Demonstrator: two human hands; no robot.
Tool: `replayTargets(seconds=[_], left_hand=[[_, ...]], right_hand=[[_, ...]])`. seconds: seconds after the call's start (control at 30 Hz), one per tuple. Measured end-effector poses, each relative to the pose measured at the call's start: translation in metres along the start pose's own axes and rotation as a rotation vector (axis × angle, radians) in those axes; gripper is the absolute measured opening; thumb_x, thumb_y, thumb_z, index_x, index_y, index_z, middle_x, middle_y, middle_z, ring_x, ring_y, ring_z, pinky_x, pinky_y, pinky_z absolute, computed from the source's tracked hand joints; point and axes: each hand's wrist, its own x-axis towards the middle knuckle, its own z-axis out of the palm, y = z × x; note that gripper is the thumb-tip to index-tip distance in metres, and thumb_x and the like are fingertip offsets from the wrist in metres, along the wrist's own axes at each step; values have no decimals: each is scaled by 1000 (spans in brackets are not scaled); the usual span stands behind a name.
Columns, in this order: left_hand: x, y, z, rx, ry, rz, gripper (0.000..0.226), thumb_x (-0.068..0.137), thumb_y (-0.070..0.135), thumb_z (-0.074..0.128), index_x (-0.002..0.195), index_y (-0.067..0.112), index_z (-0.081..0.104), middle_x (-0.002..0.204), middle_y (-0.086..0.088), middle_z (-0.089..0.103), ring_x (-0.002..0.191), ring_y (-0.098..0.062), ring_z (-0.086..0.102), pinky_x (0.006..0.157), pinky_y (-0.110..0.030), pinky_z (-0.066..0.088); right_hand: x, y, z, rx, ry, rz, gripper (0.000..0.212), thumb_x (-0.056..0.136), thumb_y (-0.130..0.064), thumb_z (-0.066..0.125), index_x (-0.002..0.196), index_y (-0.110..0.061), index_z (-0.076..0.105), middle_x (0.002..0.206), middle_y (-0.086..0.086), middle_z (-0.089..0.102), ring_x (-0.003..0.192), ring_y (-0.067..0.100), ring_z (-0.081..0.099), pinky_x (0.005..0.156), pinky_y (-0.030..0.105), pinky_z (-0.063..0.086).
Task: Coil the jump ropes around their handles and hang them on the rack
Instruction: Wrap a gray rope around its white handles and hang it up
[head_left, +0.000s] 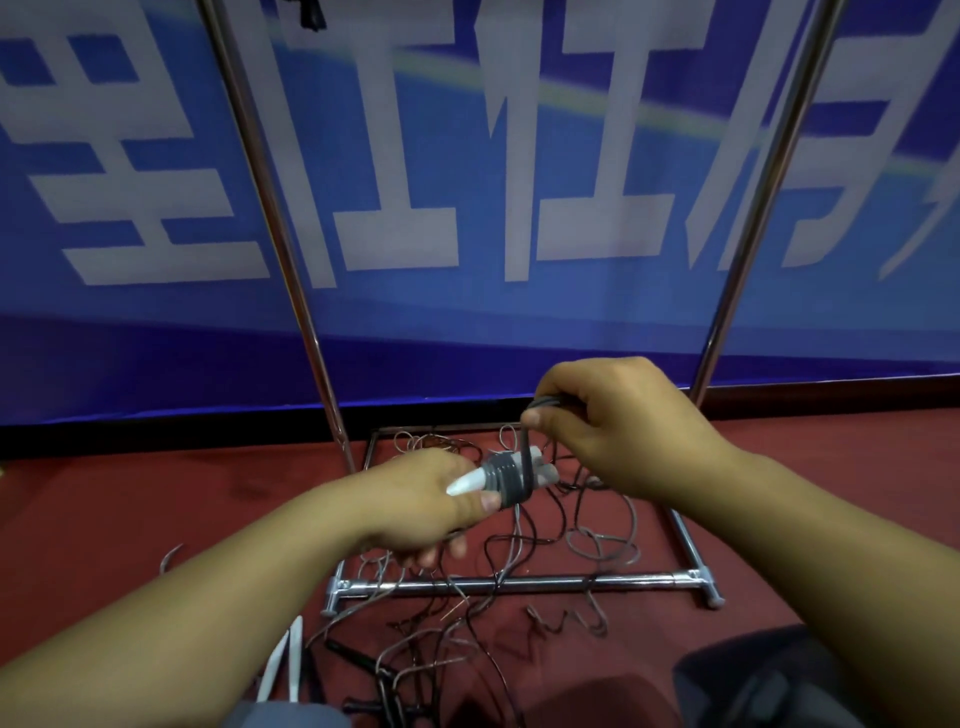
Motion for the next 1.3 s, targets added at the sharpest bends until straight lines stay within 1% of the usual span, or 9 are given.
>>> replayTargets(seconds=[0.2,0.43,0.63,0.8,0.97,1.07,1.13,1.2,1.3], left_hand=[[-3,12,3,118,-44,121,13,102,36,54,93,26,54,67,2,67,45,-17,56,46,-23,45],[-8,22,3,345,94,243,21,97,43,59,91,24,55,71,6,63,61,-13,60,61,-31,49],[-13,29,4,615,282,296,29,94,55,55,85,31,41,71,12,49,69,-14,52,61,-33,37],[-17,29,0,697,321,410,25,95,57,53,90,35,41,65,11,44,67,-15,45,63,-32,33],[-16,23,-1,567,446,540,26,92,58,56,106,36,55,65,13,47,59,-9,44,59,-31,33],[-16,21,0,476,511,589,28,91,60,56,107,37,54,61,15,49,55,-6,46,54,-25,32],[-14,20,1,376,530,586,30,89,60,56,105,35,57,63,11,56,57,-9,51,55,-31,40],[-12,18,3,207,538,562,25,89,56,59,101,34,59,66,6,61,58,-14,55,55,-37,46],[-10,19,4,-14,542,534,12,93,42,64,97,31,62,71,0,66,57,-17,61,57,-43,52]], right_hand=[[4,7,4,-55,42,82,23,93,-46,64,86,-25,67,67,-10,60,65,12,56,58,31,42],[5,19,8,7,64,215,26,88,-50,69,85,-24,69,64,-6,64,66,13,62,65,37,54],[9,24,4,105,0,260,19,87,-43,73,85,-24,73,68,-11,65,66,1,59,58,11,39],[9,30,5,368,-193,379,26,83,-45,74,84,-20,75,80,7,74,67,9,61,67,29,51],[7,30,-2,693,-331,471,53,76,-54,68,89,-2,70,76,7,69,68,14,59,66,28,49],[6,31,-2,822,-371,496,31,93,-35,67,87,-5,63,66,2,59,56,11,49,53,23,41],[6,32,-3,843,-388,502,17,95,-16,64,78,-13,61,57,-3,48,48,9,37,46,22,30],[7,29,-3,828,-374,516,29,92,-5,56,68,-20,61,53,-6,44,48,9,32,46,22,24],[8,25,-2,861,-321,542,27,99,-4,48,75,-14,57,56,-4,51,47,9,36,45,22,27]])
